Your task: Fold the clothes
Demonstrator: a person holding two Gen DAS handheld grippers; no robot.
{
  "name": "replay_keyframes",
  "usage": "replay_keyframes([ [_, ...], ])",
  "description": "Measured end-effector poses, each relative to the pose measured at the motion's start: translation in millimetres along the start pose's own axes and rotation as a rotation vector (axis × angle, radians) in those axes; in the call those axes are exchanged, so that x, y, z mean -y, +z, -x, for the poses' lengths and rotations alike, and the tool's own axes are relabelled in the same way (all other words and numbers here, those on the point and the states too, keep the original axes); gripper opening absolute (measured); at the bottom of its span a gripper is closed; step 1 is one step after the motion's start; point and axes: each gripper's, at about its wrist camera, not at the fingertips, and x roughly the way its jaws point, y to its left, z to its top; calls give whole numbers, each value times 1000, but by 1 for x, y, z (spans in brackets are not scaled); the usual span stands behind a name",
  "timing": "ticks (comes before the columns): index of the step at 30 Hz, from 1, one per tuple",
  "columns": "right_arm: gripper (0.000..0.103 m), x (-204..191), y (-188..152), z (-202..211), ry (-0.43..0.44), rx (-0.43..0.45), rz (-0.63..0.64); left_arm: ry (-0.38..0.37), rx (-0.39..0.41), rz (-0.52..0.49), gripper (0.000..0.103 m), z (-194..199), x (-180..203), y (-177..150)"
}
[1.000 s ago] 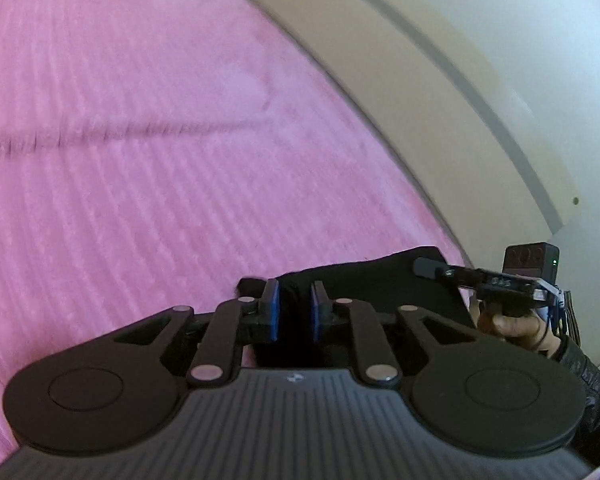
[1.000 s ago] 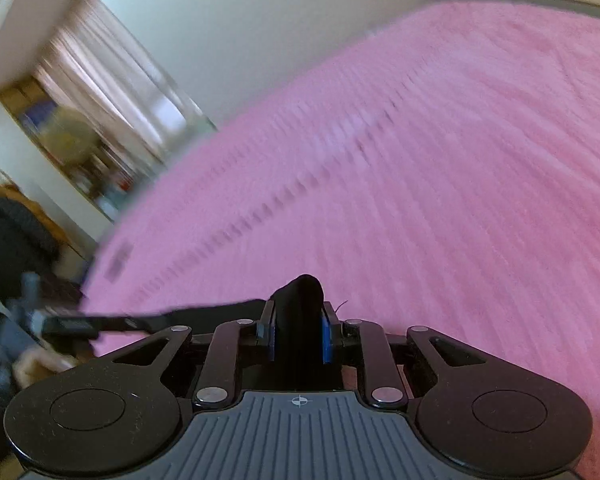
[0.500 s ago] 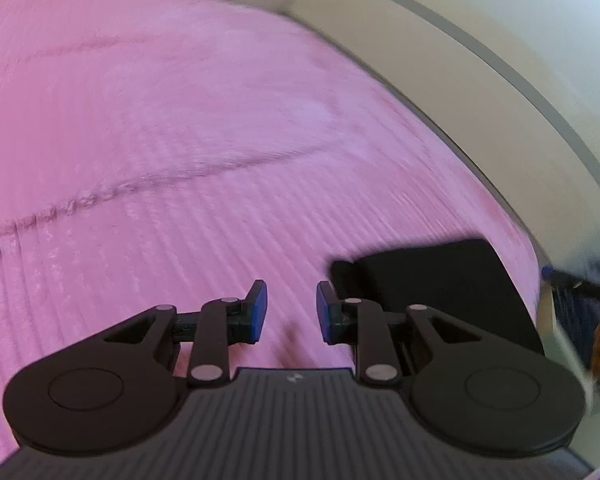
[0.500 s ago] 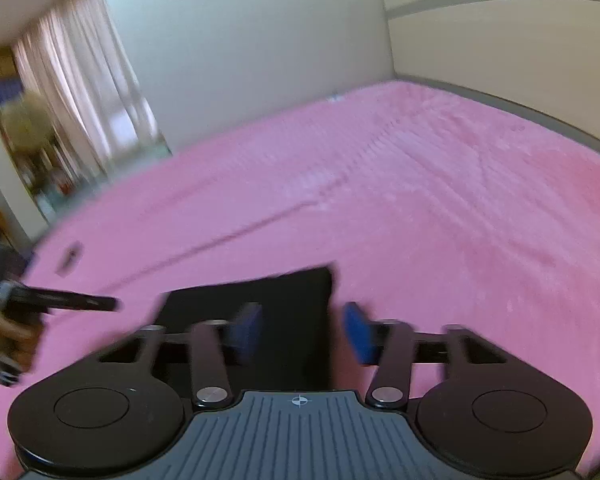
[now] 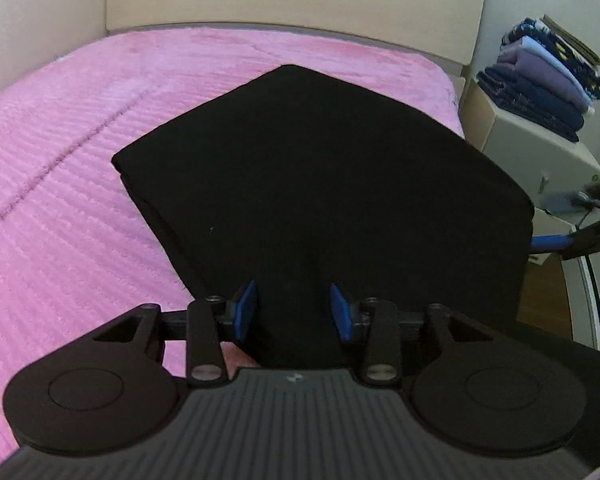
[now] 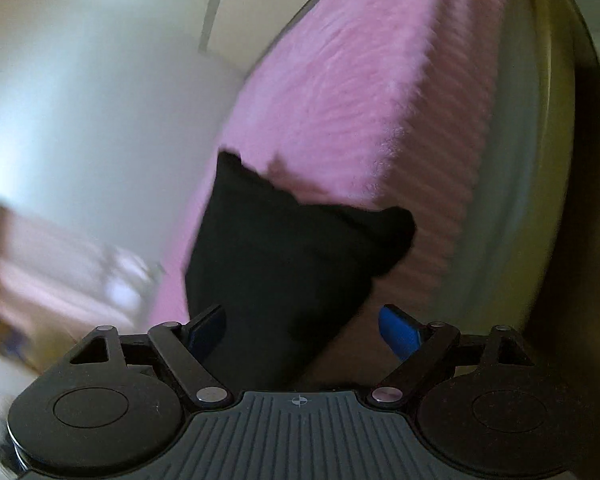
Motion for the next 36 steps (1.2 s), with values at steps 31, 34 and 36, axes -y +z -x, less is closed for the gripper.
replay_keyframes([
  [31, 56, -93, 96, -55, -295, 126, 1086, 302, 62, -1014, 41, -70, 67, 23],
  [34, 56, -79, 58, -64, -336, 24, 1283, 294, 23, -1046, 42, -89, 59, 27],
  [36, 56, -71, 33, -69, -363, -47, 1414, 265, 11, -1013, 43, -93, 53, 30],
])
